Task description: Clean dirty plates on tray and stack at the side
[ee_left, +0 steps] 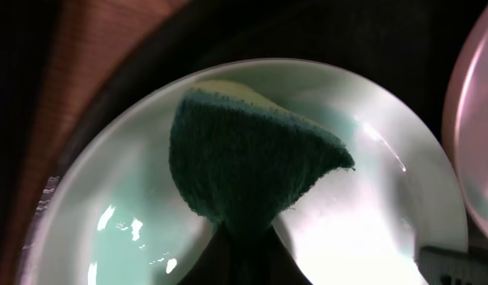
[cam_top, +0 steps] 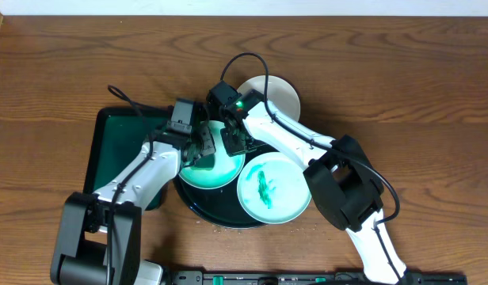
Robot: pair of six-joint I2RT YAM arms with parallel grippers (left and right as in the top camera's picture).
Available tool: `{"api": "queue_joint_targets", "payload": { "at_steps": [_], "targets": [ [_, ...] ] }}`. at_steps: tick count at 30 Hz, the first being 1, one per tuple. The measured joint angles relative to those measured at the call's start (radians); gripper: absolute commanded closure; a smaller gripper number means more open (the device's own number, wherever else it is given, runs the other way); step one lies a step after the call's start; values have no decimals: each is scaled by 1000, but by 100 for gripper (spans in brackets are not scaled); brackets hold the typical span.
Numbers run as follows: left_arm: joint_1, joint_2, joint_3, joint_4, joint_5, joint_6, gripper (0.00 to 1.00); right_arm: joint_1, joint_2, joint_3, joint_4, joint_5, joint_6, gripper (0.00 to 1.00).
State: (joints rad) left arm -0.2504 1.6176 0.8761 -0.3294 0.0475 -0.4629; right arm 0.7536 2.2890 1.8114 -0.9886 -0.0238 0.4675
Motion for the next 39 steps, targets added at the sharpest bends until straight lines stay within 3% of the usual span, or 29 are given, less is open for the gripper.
{"api": "queue_joint_targets", "payload": {
  "at_steps": [6,11,15,22,28,35,39],
  "targets": [
    [48,-60,229,-286,-34,0,93,0,0,-1,9,-2,-1,99],
    [227,-194,418,-502,-49,15,93,-8,0,2,11,-47,-91,99],
    [356,-237,420,-562,-40,35,93,-18,0,26,-48,-145,-194,99],
    [441,-237,420,-568,0,47,93,-21,-85,50,-77,-175,-271,99],
    [455,-237,420,-558,5,50,93,39,-274,74,-87,176,-287,99],
    [480,-236,420,-549,-53,53,93,235,-291,79,-148,734,-174,99],
    [538,-233,420,-547,-55,52,93,318,-291,79,-152,940,-129,99]
  ]
}}
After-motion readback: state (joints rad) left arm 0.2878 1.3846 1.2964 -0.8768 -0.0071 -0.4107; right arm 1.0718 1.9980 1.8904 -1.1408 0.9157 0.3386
